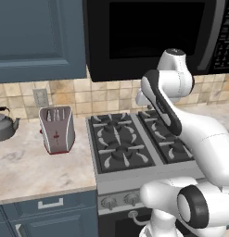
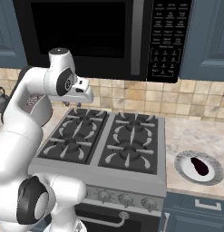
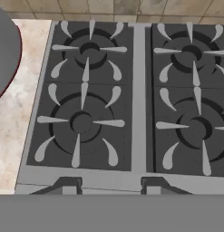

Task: Pick the eggplant from the counter and place it in the microwave. Then turn on the microwave.

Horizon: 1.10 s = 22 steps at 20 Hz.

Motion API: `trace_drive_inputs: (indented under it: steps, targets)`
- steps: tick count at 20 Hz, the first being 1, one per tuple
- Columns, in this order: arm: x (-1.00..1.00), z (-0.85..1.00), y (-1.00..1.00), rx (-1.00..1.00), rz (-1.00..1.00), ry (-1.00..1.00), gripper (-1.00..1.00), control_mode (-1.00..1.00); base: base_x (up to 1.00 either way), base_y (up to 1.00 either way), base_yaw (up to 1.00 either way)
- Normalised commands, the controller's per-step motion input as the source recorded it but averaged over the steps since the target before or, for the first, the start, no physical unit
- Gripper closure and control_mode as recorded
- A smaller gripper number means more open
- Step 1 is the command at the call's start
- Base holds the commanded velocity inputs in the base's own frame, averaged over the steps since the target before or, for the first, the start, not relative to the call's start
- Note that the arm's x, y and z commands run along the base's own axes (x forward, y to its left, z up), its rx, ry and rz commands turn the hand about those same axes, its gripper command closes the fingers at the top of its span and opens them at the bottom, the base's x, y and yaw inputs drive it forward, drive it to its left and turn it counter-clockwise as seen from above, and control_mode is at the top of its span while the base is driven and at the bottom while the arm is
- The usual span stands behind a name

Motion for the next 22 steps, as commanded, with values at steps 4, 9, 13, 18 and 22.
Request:
trace_drive_inputs:
  steps: [4, 9, 13, 18, 22]
  targets:
    - [-0.01, 0.02, -0.06, 0.0, 0.0, -0.01, -1.0, -1.0, 0.0, 0.0, 0.0]
    - [-0.1, 0.09, -0.16, 0.0, 0.0, -0.07, -1.0, -1.0, 0.0, 0.0, 0.0]
    - [-0.12, 0.08, -0.23, 0.0, 0.0, -0.06, -1.0, -1.0, 0.0, 0.0, 0.0]
    - [-0.13, 0.07, -0.27, 0.0, -0.03, -0.06, -1.0, -1.0, 0.0, 0.0, 0.0]
    - [-0.12, 0.07, -0.26, 0.0, -0.06, -0.08, -1.0, -1.0, 0.0, 0.0, 0.0]
